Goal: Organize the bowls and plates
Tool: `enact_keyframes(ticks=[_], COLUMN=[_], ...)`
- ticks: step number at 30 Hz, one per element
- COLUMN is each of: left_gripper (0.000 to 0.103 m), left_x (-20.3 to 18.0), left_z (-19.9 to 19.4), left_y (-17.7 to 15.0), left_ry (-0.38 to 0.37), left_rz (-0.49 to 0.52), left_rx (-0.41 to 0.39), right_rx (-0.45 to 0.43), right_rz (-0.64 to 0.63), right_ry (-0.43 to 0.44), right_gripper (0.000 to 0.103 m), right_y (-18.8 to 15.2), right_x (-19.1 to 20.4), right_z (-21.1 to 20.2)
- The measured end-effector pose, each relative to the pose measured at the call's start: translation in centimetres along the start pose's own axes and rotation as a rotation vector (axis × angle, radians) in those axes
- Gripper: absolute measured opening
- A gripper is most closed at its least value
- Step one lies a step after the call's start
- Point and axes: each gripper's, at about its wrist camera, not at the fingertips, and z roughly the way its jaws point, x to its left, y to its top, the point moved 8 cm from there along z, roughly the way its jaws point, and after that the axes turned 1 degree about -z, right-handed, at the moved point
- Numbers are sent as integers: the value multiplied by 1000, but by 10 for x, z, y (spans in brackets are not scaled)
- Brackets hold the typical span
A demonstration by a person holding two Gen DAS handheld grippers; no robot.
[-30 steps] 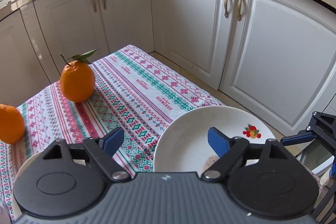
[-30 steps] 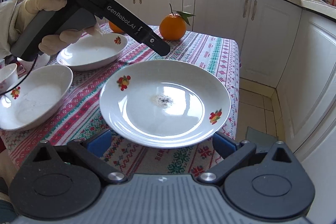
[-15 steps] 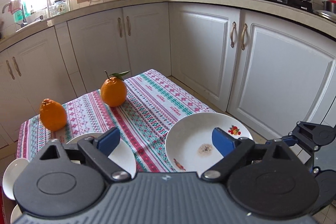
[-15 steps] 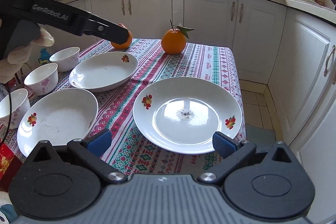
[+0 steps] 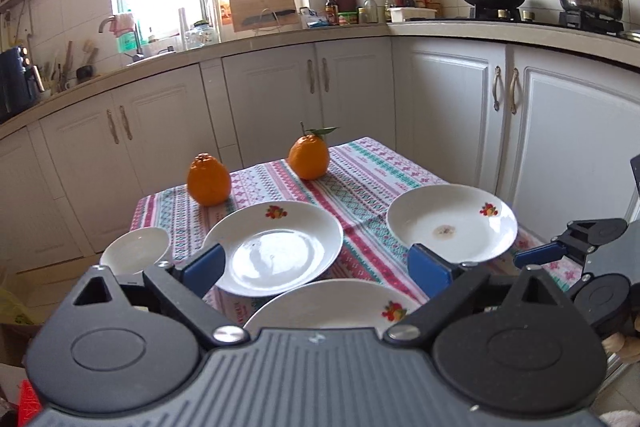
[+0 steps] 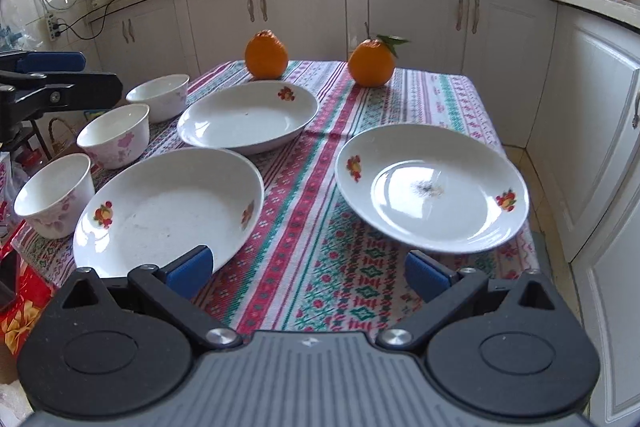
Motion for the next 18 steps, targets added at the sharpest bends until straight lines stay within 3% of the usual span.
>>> enact_keyframes(ticks=[6,11,18], left_gripper=[99,99,99], left_x=[8,7,-7], left_z=[-27,-34,-28], left_y=[-45,-80,-101], left_ry=[69,37,-21], left_rz=[39,22,-2], left_rx=[16,84,142], right_rx=[48,71,46], right_rz=[-14,-47,-142], right_ry=[52,72,112], right_gripper=[103,103,103], right_y=[-7,-4,11], right_x=[19,25,30], right_z=[4,5,9])
